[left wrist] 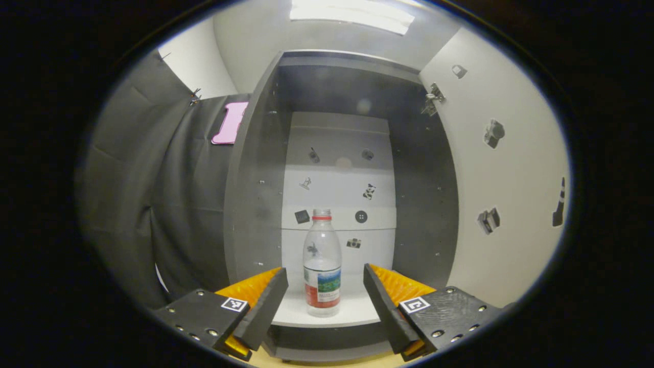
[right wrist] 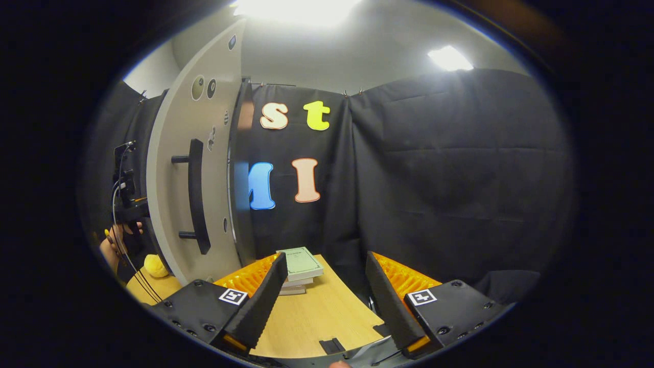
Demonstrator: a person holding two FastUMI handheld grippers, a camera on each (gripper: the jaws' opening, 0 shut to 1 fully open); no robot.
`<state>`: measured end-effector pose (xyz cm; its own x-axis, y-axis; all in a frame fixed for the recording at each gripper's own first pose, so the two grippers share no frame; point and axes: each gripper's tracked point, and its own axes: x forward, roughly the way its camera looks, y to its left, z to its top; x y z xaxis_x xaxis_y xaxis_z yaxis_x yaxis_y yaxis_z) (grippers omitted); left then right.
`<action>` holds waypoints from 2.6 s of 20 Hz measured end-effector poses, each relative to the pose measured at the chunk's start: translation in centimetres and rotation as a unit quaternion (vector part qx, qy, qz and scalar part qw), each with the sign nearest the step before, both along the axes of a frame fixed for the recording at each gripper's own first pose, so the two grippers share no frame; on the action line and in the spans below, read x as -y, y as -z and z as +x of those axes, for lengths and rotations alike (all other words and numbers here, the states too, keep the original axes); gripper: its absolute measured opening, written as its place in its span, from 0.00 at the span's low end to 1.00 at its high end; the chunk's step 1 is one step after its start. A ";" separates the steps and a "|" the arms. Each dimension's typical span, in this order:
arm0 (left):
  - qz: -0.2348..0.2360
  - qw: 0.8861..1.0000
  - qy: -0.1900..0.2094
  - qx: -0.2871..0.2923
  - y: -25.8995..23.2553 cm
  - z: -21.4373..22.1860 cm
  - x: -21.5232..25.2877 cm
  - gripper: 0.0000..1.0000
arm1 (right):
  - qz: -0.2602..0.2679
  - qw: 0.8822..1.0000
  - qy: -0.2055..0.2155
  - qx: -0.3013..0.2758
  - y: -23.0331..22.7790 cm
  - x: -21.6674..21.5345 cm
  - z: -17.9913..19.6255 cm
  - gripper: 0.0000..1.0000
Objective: Open the cabinet door with the right hand, grasp the bottle in the cabinet with the left hand and place it on the coaster, then close the cabinet door with the right hand.
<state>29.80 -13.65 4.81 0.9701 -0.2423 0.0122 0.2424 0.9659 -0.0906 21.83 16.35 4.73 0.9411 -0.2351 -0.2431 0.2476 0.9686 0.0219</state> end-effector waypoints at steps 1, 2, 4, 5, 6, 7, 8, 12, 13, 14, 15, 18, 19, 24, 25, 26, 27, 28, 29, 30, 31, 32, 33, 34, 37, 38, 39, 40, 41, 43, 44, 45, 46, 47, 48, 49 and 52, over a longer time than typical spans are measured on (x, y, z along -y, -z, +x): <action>0.004 1.000 0.000 -0.001 0.4 1.0 -0.1 0.92 | 0.000 1.000 0.005 -0.003 0.2 -0.1 0.0 0.98; 0.005 1.000 0.003 -0.004 0.9 1.8 0.1 0.92 | -0.001 1.000 0.011 -0.007 0.5 -0.1 0.1 0.98; 0.007 1.000 0.011 -0.004 1.5 3.5 0.9 0.92 | -0.006 1.000 0.027 -0.014 0.9 0.1 0.0 0.98; 0.009 1.000 0.014 -0.004 1.8 4.3 1.2 0.92 | -0.006 0.999 0.035 -0.015 1.0 0.1 -0.1 0.98; 0.010 1.000 0.016 -0.003 2.1 4.9 1.5 0.88 | -0.005 0.999 0.039 -0.017 1.0 0.0 -0.1 0.98; 0.011 1.000 0.018 -0.006 2.4 5.6 1.9 0.88 | -0.006 0.999 0.043 -0.019 1.1 -0.2 -0.3 0.98; 0.009 1.000 0.021 -0.008 2.7 6.0 2.1 0.88 | -0.011 0.999 0.047 -0.021 1.0 -0.3 -0.4 0.97; 0.009 0.999 0.022 -0.023 4.3 7.9 2.9 0.88 | -0.025 0.997 0.064 -0.021 0.6 0.0 -0.9 0.98; 0.013 0.999 0.021 -0.026 4.7 8.4 3.1 0.88 | -0.024 0.997 0.066 -0.021 0.5 -0.1 -1.0 0.98; 0.017 0.999 0.019 -0.027 5.0 8.8 3.1 0.92 | -0.023 0.997 0.067 -0.022 0.5 -0.1 -1.0 0.98; 0.019 0.999 0.016 -0.031 5.4 9.1 3.1 0.92 | -0.024 0.997 0.066 -0.024 0.7 -0.1 -0.9 0.98; 0.021 0.999 0.017 -0.045 6.3 9.4 3.0 0.92 | -0.028 0.997 0.060 -0.027 0.8 -0.5 -0.6 0.98; 0.022 0.998 0.016 -0.048 6.7 9.5 2.8 0.89 | -0.030 0.998 0.056 -0.029 0.9 -0.7 -0.5 0.98; 0.009 0.999 0.010 -0.041 5.6 8.1 2.2 0.71 | -0.030 0.999 0.038 -0.025 1.2 -0.8 -0.1 0.98; 0.008 0.999 0.009 -0.037 5.0 7.4 1.8 0.73 | -0.024 0.999 0.032 -0.025 1.4 -0.8 0.0 0.98; 0.006 0.999 0.006 -0.032 4.3 6.7 1.6 0.71 | -0.019 0.999 0.026 -0.026 1.5 -0.6 0.0 0.97; 0.005 1.000 0.005 -0.027 3.7 5.6 1.2 0.71 | -0.017 0.999 0.021 -0.025 1.6 -0.3 0.0 0.98; 0.006 1.000 0.005 -0.025 3.1 4.5 1.0 0.71 | -0.017 0.999 0.018 -0.023 1.5 0.0 0.0 0.98; 0.007 1.000 0.004 -0.021 2.7 3.4 0.7 0.71 | -0.013 1.000 0.013 -0.020 1.5 0.3 0.0 0.97; 0.011 1.000 0.001 -0.017 2.1 2.2 0.2 0.71 | -0.009 1.000 0.007 -0.018 1.5 0.5 0.1 0.98; 0.015 1.000 -0.005 -0.011 1.8 1.1 -0.5 0.70 | -0.004 1.000 0.002 -0.017 1.5 0.7 0.2 0.97; 0.019 1.000 -0.011 -0.006 1.5 -0.1 -1.3 0.70 | 0.001 1.000 -0.004 -0.015 1.6 0.9 0.3 0.97; 0.022 1.000 -0.016 -0.002 1.2 -1.3 -2.1 0.72 | 0.004 1.000 -0.013 -0.016 1.8 1.0 0.3 0.98; 0.026 0.999 -0.021 -0.001 1.1 -2.5 -3.0 0.73 | 0.005 1.000 -0.021 -0.018 2.1 1.0 0.3 0.97; 0.036 0.998 -0.042 -0.006 1.9 -6.3 -5.7 0.70 | 0.006 0.999 -0.044 -0.022 2.6 1.0 0.4 0.98; 0.038 0.998 -0.051 -0.008 2.2 -7.5 -6.6 0.76 | 0.007 0.998 -0.051 -0.021 2.7 0.9 0.4 0.97; 0.041 0.997 -0.060 -0.009 2.7 -8.5 -7.7 0.73 | 0.009 0.998 -0.057 -0.021 3.0 0.8 0.4 0.98; 0.043 0.997 -0.067 -0.011 3.2 -9.6 -8.6 0.73 | 0.012 0.998 -0.064 -0.021 3.2 0.7 0.4 0.98; 0.046 0.996 -0.074 -0.016 3.9 -10.6 -9.4 0.71 | 0.015 0.997 -0.071 -0.022 3.4 0.5 0.5 0.98; 0.049 0.994 -0.090 -0.023 5.3 -12.5 -11.0 0.73 | 0.017 0.996 -0.086 -0.024 3.8 0.0 0.6 0.97; 0.050 0.994 -0.097 -0.027 6.1 -13.4 -11.7 0.73 | 0.018 0.995 -0.094 -0.026 4.0 -0.2 0.6 0.98; 0.048 0.993 -0.101 -0.031 6.9 -14.4 -12.1 0.73 | 0.018 0.994 -0.101 -0.027 4.2 -0.4 0.7 0.98; 0.048 0.993 -0.103 -0.034 7.7 -15.4 -12.6 0.76 | 0.018 0.994 -0.107 -0.027 4.3 -0.6 0.7 0.97; 0.051 0.992 -0.106 -0.036 8.6 -16.3 -13.0 0.75 | 0.017 0.993 -0.111 -0.026 4.3 -0.8 0.8 0.97; 0.055 0.992 -0.108 -0.038 9.4 -17.1 -13.3 0.73 | 0.018 0.993 -0.115 -0.025 4.3 -1.0 0.7 0.98; 0.057 0.991 -0.111 -0.043 10.4 -17.9 -13.6 0.75 | 0.020 0.992 -0.120 -0.022 4.3 -1.4 0.7 0.97; 0.051 0.990 -0.117 -0.058 13.7 -20.1 -14.5 0.71 | 0.019 0.991 -0.130 -0.011 3.9 -2.2 0.5 0.97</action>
